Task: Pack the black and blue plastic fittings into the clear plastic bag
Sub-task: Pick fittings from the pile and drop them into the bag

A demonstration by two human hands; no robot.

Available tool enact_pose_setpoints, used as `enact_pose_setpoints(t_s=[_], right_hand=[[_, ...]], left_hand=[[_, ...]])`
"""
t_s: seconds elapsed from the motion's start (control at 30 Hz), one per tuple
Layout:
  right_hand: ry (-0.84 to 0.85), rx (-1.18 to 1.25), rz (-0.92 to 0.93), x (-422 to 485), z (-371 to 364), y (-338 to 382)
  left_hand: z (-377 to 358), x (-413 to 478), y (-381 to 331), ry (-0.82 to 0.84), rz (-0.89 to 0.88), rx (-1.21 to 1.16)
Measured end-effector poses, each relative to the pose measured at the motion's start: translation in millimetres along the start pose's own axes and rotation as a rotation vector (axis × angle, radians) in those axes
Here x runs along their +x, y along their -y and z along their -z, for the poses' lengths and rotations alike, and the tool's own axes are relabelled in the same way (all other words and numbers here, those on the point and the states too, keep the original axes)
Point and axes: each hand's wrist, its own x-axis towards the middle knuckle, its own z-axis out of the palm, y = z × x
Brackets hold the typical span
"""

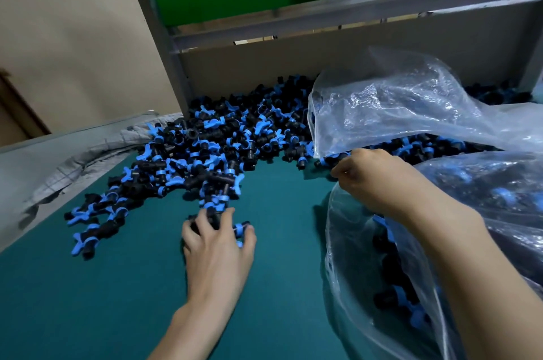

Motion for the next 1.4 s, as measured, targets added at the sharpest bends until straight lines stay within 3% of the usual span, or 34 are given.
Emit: enact_pose_setpoints(t_s=[0.13,0.23,0.33,0.4,0.47,0.63,1.0,1.23,1.4], right_hand=[[0.014,0.003,-0.005,0,0,0],[0.013,0.014,-0.008,0,-2,-1],[0.027,0.016,-0.017,0,-3,-2],[0.032,0.015,-0.015,0,-4,-3],[0.034,0.014,-0.015,0,-5,-4],[0.038,0.002,-0.015,0,-7,-5],[0.054,-0.005,0.038,4,-10,-10],[0.041,-0.019,0.054,6,-15,-14],[0.069,-0.019,0.069,11,-20,-18]], left_hand=[[-12,2,-22,0.066,-0.254,-0.119],[-19,17,-40,0.207,-0.328,-0.270],[-19,27,-51,0.183,-0.315,-0.409],[-16,29,-47,0.007,-0.249,-0.508],[-15,28,-32,-0.118,-0.181,-0.462],[-20,30,-12,0.078,-0.154,-0.235],[-17,35,-10,0.249,-0.302,-0.346],[-13,35,-10,0.247,-0.325,-0.356],[-10,32,-17,0.237,-0.283,-0.625]])
